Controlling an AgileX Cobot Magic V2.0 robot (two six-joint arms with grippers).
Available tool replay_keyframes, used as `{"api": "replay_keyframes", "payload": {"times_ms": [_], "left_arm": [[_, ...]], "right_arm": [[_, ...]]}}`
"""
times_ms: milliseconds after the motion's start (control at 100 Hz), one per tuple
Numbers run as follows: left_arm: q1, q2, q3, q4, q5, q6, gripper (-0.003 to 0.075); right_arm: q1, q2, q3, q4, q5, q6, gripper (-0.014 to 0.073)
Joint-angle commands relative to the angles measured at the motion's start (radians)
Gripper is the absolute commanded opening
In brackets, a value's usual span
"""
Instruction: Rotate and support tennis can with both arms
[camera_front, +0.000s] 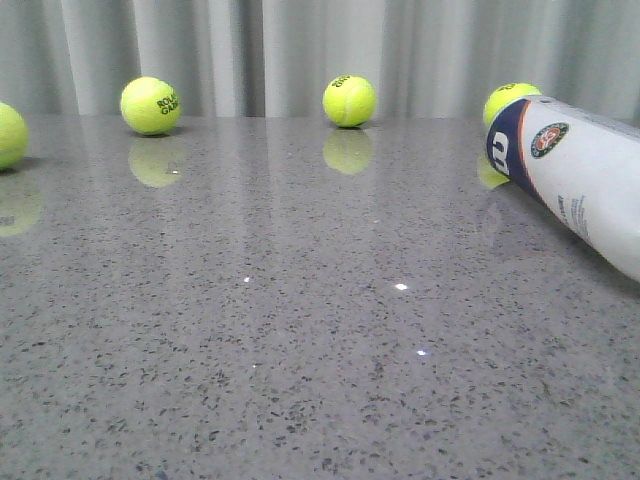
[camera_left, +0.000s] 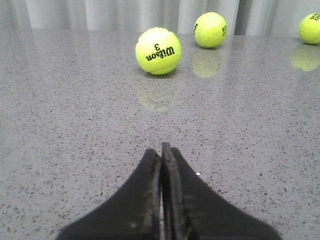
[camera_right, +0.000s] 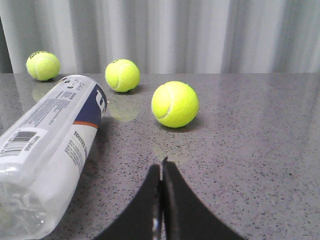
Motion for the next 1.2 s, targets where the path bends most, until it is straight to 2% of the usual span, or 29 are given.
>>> {"api": "replay_keyframes", "payload": {"times_ms": [0, 780, 1020, 1190], "left_arm": [[0.001, -0.040, 0.047, -0.004, -0.067, -0.008, -0.0021], [0.001, -0.040, 0.047, -0.004, -0.067, -0.008, -0.0021], [0.001, -0.040, 0.047, -0.004, -0.067, -0.008, -0.0021], [0.001, -0.040, 0.047, -0.004, -0.067, -0.008, -0.0021]], "right_arm": [[-0.006, -0.024, -0.020, 0.000, -0.072, -0.008, -0.0057], [-0.006, -0.024, -0.020, -0.003, -0.077, -0.008, -0.0057], [-0.006, -0.024, -0.020, -0.014, -0.263, -0.009, -0.0057], [-0.006, -0.024, -0.021, -0.015, -0.485, -0.009, -0.0057]]}}
